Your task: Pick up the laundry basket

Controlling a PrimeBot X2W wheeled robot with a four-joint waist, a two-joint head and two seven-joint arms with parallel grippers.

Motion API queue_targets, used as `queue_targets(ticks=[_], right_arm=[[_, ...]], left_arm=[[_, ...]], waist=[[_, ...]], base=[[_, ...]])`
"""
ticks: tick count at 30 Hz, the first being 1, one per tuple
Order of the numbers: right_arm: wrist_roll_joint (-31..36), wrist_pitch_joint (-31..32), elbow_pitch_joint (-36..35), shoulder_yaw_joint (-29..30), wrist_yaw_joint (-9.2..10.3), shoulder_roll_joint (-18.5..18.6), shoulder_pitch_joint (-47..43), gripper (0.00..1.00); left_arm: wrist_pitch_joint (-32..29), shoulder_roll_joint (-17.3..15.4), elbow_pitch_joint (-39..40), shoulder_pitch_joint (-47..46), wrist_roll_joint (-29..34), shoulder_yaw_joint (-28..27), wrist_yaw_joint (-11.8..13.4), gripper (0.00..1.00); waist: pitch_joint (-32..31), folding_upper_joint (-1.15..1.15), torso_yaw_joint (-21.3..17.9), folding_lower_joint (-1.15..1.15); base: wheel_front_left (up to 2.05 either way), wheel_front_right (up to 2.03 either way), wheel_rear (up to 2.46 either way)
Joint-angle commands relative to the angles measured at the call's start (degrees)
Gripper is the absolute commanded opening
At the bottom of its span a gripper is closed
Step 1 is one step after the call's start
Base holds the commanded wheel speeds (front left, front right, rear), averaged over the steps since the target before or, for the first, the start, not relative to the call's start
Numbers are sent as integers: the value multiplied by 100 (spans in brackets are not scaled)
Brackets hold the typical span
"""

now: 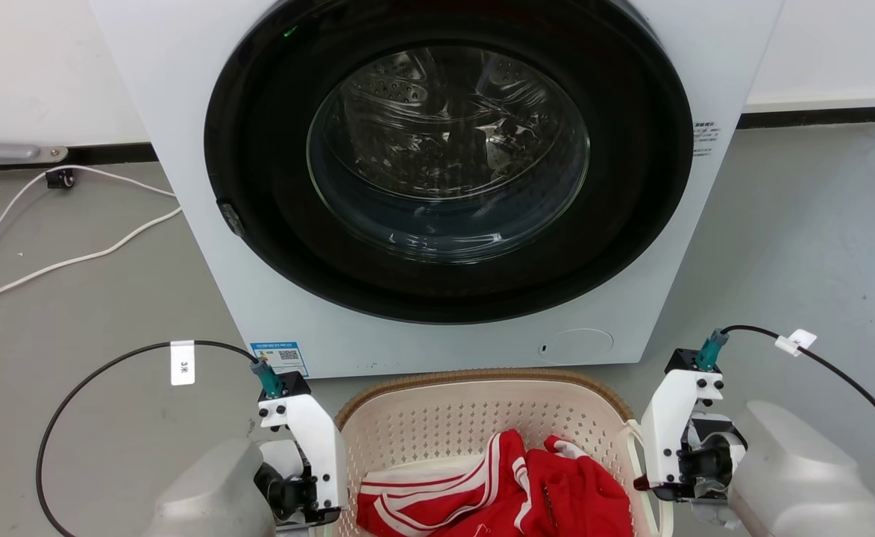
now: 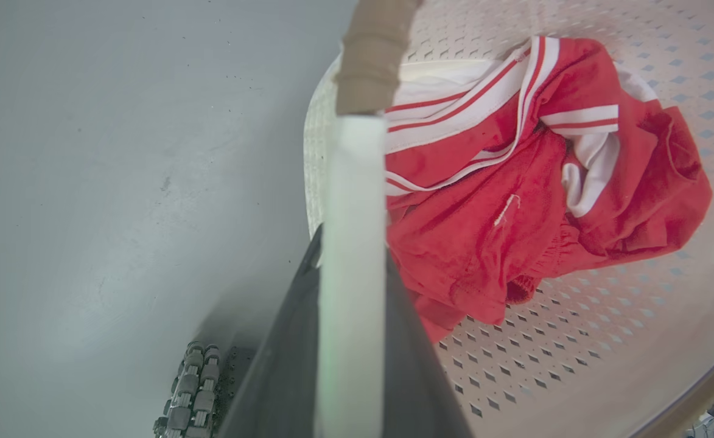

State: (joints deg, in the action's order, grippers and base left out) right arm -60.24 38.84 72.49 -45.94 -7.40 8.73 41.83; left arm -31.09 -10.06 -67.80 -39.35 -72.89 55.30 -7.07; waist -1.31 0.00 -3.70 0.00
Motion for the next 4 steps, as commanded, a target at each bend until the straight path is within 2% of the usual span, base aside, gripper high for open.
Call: queue_targets(ticks=[1,4], right_arm=[[-50,-17,-24,-4,-17,-112,71,0],[-58,-22,-24,-10,-17,-116,66,0]], left_arm=[[21,85,82,28,-63,0,-74,0],[30,85,80,34,-84,15,-74,0]], waist=[[-1,0,-2,0],[-5,0,-7,0]], base=[[0,0,0],[0,0,0]])
